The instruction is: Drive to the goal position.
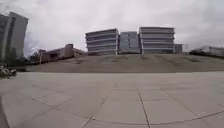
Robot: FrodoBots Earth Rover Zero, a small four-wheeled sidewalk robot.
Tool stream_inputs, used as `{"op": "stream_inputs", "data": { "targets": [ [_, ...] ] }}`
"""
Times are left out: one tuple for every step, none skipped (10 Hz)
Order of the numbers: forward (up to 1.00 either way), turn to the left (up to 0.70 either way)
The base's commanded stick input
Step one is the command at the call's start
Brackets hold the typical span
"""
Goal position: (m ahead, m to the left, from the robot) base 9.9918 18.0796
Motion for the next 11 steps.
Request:
{"op": "stream_inputs", "data": {
  "targets": [
    [0.7, 0.0],
    [0.7, 0.0],
    [0.7, 0.0],
    [0.7, 0.0],
    [0.7, 0.0],
    [0.7, 0.0],
    [0.7, 0.0],
    [0.7, 0.0],
    [0.7, 0.0],
    [0.7, 0.12],
    [0.7, 0.29]
  ]
}}
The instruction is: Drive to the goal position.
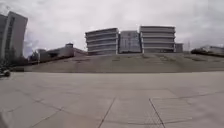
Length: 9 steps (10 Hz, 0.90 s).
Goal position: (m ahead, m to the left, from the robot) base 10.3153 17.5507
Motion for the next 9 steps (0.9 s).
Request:
{"op": "stream_inputs", "data": {
  "targets": [
    [0.7, 0.35],
    [0.7, 0.35],
    [0.7, 0.35],
    [0.7, 0.35],
    [0.7, 0.07],
    [0.7, 0.0],
    [0.7, 0.0],
    [0.7, 0.0],
    [0.7, 0.0]
  ]
}}
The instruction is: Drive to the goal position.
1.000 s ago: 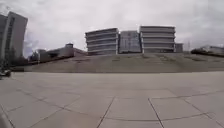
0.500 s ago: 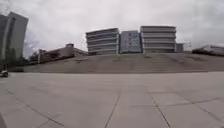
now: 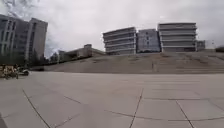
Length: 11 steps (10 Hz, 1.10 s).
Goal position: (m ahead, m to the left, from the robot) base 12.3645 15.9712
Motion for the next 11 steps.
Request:
{"op": "stream_inputs", "data": {
  "targets": [
    [0.7, 0.0],
    [0.7, 0.0],
    [0.7, 0.0],
    [0.7, 0.0],
    [0.7, 0.0],
    [0.7, 0.0],
    [0.7, 0.0],
    [0.7, 0.0],
    [0.7, 0.0],
    [0.7, 0.0],
    [0.7, 0.0]
  ]
}}
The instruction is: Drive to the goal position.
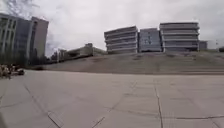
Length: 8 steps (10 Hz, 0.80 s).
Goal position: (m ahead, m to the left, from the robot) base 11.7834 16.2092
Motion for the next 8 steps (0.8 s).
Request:
{"op": "stream_inputs", "data": {
  "targets": [
    [0.7, 0.0],
    [0.7, 0.0],
    [0.7, 0.0],
    [0.7, 0.0],
    [0.7, 0.0],
    [0.7, 0.0],
    [0.7, 0.0],
    [0.7, 0.0]
  ]
}}
